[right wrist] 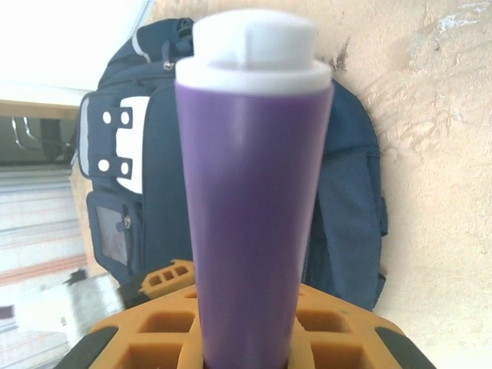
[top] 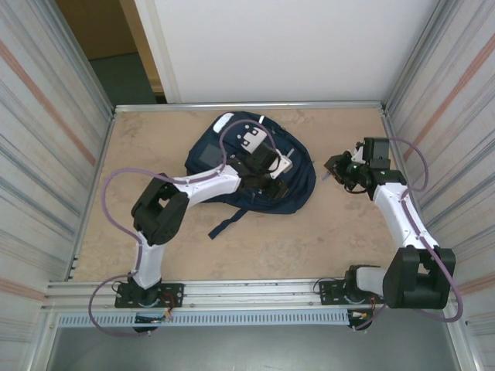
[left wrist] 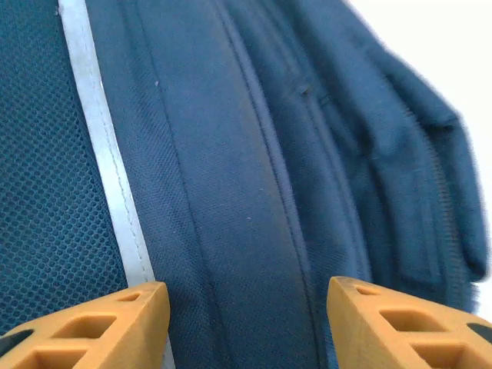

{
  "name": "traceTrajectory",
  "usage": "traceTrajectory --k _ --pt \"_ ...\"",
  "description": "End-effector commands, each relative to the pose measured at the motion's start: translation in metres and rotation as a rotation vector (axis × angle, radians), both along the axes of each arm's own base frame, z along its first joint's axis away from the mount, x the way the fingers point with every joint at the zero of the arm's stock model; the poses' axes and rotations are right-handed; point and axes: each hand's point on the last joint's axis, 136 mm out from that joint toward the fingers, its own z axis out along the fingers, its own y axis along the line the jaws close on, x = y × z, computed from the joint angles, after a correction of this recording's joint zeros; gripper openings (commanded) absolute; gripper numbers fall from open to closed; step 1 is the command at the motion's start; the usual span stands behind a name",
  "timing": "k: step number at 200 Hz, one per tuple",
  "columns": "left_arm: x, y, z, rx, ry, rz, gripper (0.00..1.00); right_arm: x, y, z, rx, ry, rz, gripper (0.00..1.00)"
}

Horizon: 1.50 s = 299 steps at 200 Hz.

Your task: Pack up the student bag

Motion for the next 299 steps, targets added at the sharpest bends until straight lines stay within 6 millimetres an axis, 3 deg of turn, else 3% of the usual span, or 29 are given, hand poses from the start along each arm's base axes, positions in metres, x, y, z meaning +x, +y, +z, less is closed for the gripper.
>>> traceTrajectory --k 1,40,88,136,139,147,156,180,195,209,213,230,259,274,299 --pt "0.019 0.009 0.004 0.086 -0.078 0.108 0.55 -0.009 0.002 -0.004 0.008 0.009 0.029 0.15" --pt "0.018 0.008 -0.009 0.169 -0.128 0.126 0.51 -0.01 0.005 -0.004 0.027 0.007 0.04 0.15" --pt "-0.01 -0.024 0.004 0.094 -0.163 -0.055 0.54 -0.01 0.007 -0.005 0.04 0.007 0.047 0.15" --pt "0.015 -0.014 0.001 0.178 -0.246 0.028 0.51 -0.011 0.008 -0.007 0.048 0.011 0.046 0.15" --pt "0.017 -0.012 -0.012 0.205 -0.238 0.031 0.51 -0.011 0.008 -0.007 0.047 0.009 0.047 0.15" --pt "0.021 -0.009 -0.018 0.237 -0.251 0.04 0.5 -0.012 0.007 -0.008 0.041 0.01 0.045 0.15" --pt "0.025 -0.005 -0.023 0.279 -0.26 0.052 0.46 -0.012 0.007 -0.009 0.044 0.014 0.043 0.15" --pt "0.029 0.001 -0.025 0.318 -0.259 0.071 0.18 -0.011 0.008 -0.007 0.053 0.012 0.05 0.15" --pt "0.026 -0.002 -0.012 0.279 -0.256 0.069 0.06 -0.011 0.007 -0.009 0.041 0.012 0.047 0.15" --pt "0.021 -0.005 0.005 0.225 -0.243 0.076 0.03 -0.011 0.007 -0.011 0.047 0.02 0.046 0.15" --pt "0.02 -0.006 0.024 0.183 -0.25 0.081 0.03 -0.01 0.008 -0.012 0.053 0.02 0.048 0.15" --pt "0.011 -0.011 0.063 0.056 -0.235 0.072 0.01 -0.01 0.013 -0.014 0.079 0.025 0.061 0.15" --pt "0.003 -0.009 0.115 -0.099 -0.228 0.078 0.0 -0.008 0.017 -0.02 0.101 0.042 0.072 0.15" --pt "0.001 -0.006 0.134 -0.169 -0.208 0.076 0.0 -0.007 0.031 -0.018 0.15 0.052 0.106 0.15" --pt "0.002 -0.001 0.158 -0.276 -0.175 0.082 0.0 0.001 0.073 -0.01 0.236 0.054 0.206 0.17"
